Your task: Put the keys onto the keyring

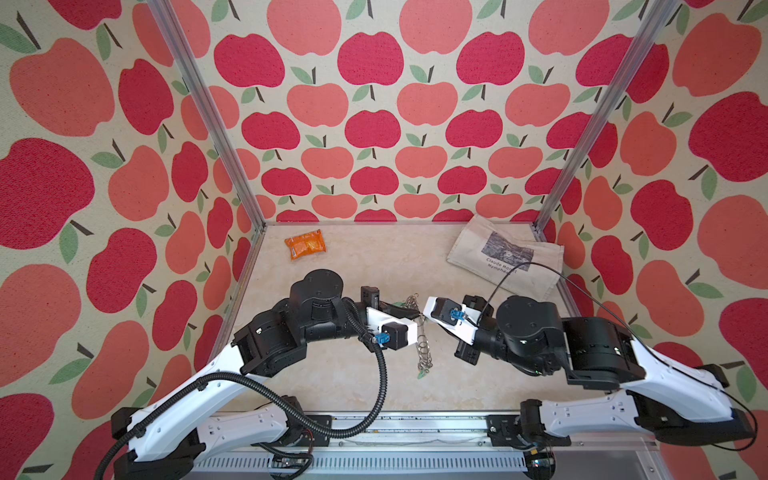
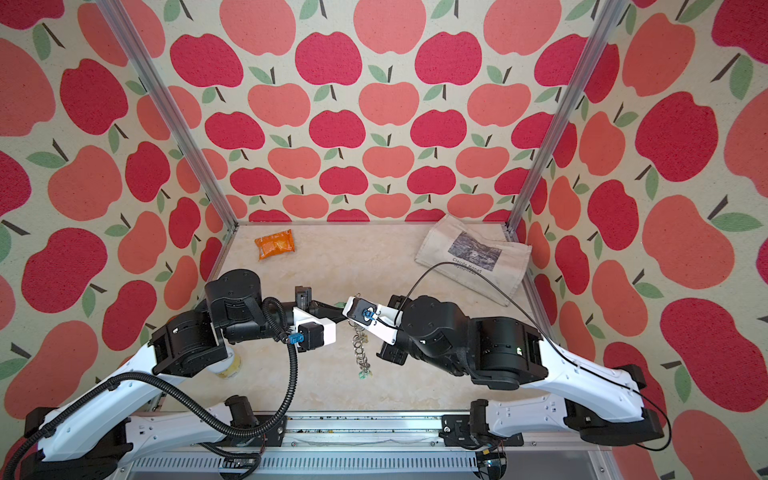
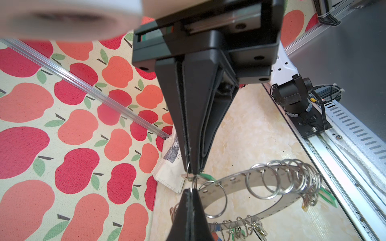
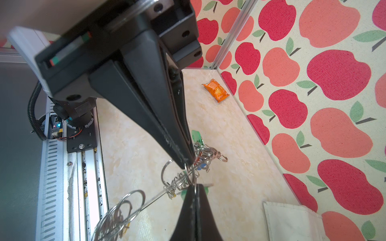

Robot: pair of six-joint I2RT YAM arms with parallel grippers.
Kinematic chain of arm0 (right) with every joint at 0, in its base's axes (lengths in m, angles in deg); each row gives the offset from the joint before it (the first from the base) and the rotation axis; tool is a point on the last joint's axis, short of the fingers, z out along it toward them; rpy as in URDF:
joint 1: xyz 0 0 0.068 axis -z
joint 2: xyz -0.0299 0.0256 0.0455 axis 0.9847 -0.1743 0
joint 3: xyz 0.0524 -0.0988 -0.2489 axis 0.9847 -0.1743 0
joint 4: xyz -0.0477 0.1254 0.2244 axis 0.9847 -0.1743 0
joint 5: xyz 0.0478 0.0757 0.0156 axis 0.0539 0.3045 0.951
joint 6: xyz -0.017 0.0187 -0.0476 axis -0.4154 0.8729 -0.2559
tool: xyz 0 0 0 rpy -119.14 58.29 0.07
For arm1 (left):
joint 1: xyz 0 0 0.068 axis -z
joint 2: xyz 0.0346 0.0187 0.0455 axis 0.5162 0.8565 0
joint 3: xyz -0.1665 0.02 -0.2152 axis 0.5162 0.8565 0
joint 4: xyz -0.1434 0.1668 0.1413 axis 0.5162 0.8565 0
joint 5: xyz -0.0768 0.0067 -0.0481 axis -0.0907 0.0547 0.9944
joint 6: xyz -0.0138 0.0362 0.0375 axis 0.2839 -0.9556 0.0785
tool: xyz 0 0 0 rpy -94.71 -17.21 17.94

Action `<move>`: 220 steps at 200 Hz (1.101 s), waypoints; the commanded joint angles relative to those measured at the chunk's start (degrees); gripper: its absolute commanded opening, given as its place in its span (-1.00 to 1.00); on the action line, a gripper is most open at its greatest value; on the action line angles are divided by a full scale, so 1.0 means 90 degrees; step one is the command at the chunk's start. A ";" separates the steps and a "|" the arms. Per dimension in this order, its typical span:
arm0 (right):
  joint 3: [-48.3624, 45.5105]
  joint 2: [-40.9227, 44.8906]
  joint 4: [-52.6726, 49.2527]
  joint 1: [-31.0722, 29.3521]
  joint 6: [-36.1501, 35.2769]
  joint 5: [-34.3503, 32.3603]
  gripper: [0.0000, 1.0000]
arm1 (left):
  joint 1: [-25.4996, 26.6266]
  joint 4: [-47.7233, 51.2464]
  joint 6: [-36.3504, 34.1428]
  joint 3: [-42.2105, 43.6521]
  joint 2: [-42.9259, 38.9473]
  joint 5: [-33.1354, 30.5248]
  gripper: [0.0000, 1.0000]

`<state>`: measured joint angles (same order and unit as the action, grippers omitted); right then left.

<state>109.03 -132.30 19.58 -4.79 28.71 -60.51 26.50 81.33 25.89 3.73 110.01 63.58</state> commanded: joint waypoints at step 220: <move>-0.0160 0.0176 0.0055 -0.0228 -0.0025 -0.0331 -1.00 | 0.0027 -0.0198 0.0045 -0.0281 -0.0113 -0.0020 -1.00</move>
<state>108.05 -131.25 19.89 -6.30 28.26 -62.58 26.55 81.53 25.92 3.69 110.01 63.56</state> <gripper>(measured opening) 0.045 0.054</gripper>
